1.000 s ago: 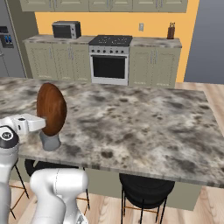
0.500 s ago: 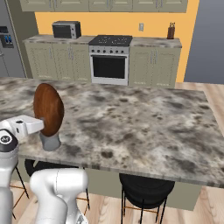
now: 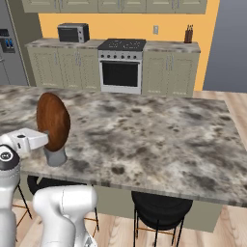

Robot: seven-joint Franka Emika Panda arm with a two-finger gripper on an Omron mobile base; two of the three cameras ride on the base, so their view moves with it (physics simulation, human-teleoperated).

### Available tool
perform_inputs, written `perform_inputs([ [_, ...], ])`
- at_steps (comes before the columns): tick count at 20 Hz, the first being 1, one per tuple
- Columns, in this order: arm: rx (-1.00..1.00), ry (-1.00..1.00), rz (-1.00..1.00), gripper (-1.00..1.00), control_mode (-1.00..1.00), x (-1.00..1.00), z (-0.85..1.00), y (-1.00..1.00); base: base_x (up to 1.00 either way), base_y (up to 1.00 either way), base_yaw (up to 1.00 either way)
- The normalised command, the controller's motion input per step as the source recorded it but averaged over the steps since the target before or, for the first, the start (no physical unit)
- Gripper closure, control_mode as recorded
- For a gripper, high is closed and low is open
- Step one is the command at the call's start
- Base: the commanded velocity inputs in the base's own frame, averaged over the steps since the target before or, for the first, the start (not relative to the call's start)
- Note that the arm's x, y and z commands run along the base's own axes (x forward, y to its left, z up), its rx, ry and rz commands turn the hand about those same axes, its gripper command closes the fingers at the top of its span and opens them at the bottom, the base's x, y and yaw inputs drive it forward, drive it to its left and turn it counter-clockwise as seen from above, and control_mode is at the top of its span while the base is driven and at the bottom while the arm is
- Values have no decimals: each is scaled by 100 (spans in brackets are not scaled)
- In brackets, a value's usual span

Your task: There are four ice cubes in the ice bowl. Place two ice cubes in each glass of water.

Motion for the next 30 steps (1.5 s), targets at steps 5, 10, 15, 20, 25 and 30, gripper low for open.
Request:
perform_inputs([
  [5, 0, -4, 0, 100, -100, 0, 0, 0, 0, 0, 0],
  [10, -1, -1, 0, 100, -100, 0, 0, 1, 0, 0, 0],
  [15, -6, -2, 0, 100, -100, 0, 0, 10, 0, 0, 0],
  [20, -1, -1, 0, 100, -100, -7, 0, 0, 0, 0, 0],
  [25, -3, -3, 2, 100, -100, -12, 0, 2, 0, 0, 0],
  [30, 0, -9, 2, 100, -100, -13, 0, 0, 0, 0, 0],
])
